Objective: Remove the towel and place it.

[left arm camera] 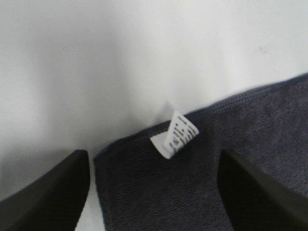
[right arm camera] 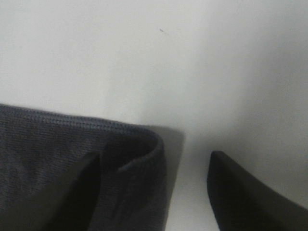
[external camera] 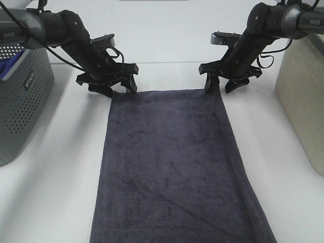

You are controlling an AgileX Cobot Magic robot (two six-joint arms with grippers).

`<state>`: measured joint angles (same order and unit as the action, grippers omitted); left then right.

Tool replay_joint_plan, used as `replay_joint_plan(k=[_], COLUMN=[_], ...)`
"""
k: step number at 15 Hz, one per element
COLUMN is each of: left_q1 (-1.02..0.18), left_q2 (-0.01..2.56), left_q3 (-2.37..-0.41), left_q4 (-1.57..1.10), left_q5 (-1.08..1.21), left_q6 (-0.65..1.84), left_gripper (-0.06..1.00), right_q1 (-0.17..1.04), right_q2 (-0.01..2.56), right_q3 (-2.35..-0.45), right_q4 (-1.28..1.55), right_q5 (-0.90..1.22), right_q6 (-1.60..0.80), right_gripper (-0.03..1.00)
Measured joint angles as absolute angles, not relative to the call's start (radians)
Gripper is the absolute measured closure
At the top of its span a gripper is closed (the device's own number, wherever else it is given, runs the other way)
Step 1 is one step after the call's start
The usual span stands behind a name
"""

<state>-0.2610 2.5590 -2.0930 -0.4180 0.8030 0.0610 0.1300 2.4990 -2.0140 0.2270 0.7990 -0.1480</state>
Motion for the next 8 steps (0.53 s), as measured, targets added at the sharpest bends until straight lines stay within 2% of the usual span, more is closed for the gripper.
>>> replay_joint_plan(k=[6, 7, 8], left_q1=[-0.279, -0.286, -0.286], left_q2=[2.566, 2.571, 2.571], left_q3=[-2.093, -2.096, -2.096], left_q4=[-0.432, -0.436, -0.436], left_q5=[0.806, 0.805, 0.805], left_q6=[0.06, 0.059, 0.059], left_gripper=[0.36, 0.52, 0.52], right_q1=[0.13, 0.13, 0.13], right_q2=[2.5, 2.501, 2.501], right_q3=[-2.014, -2.014, -2.014], right_q4=[0.258, 0.255, 0.255], right_q5=[0.813, 0.823, 0.823], right_q6=[-0.161, -0.167, -0.167], right_gripper=[0.37, 0.46, 0.46])
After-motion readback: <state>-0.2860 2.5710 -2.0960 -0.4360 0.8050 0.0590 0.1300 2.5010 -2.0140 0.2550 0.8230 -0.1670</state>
